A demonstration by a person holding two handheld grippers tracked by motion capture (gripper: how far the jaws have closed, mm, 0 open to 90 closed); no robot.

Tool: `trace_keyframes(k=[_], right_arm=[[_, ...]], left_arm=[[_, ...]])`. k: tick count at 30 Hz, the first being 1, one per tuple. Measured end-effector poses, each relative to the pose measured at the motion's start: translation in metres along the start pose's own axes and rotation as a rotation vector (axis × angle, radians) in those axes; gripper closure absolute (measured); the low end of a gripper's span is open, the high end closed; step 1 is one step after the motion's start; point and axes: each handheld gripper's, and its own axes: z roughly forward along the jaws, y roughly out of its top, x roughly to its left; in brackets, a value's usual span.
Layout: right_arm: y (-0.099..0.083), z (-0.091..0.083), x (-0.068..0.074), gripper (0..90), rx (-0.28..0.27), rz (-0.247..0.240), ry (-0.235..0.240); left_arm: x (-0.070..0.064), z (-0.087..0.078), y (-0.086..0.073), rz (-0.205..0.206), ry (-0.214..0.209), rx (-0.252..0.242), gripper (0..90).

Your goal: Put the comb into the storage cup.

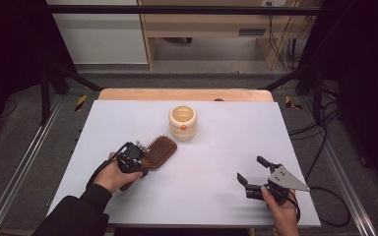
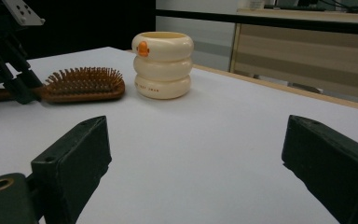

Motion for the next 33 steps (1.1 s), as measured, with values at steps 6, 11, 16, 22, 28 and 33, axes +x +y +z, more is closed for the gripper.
trace_keyframes(k=[6, 11, 16, 22, 28, 33], right_arm=[[0.0, 0.0, 0.0, 7.9, 0.002, 0.007, 0.0], [-0.001, 0.001, 0.0, 7.9, 0.003, 0.011, 0.002], [-0.001, 0.001, 0.0, 7.9, 0.005, 0.013, 0.004], [-0.001, 0.0, 0.0, 7.9, 0.0, 0.018, 0.003], [-0.001, 0.0, -0.001, 7.9, -0.002, 0.017, 0.002], [0.0, 0.0, -0.001, 7.9, -0.004, 0.019, 0.0]], left_arm=[[0.002, 0.0, -0.003, 0.006, 0.0, -0.014, 65.9], [0.005, 0.0, -0.004, 0.012, -0.002, -0.018, 71.5], [0.002, 0.0, -0.001, 0.029, 0.015, 0.002, 72.5], [-0.001, 0.0, 0.0, 0.047, 0.035, 0.008, 73.0], [0.0, -0.001, -0.007, 0.037, 0.025, -0.045, 73.1], [-0.003, -0.005, -0.012, 0.072, 0.068, -0.093, 73.1]])
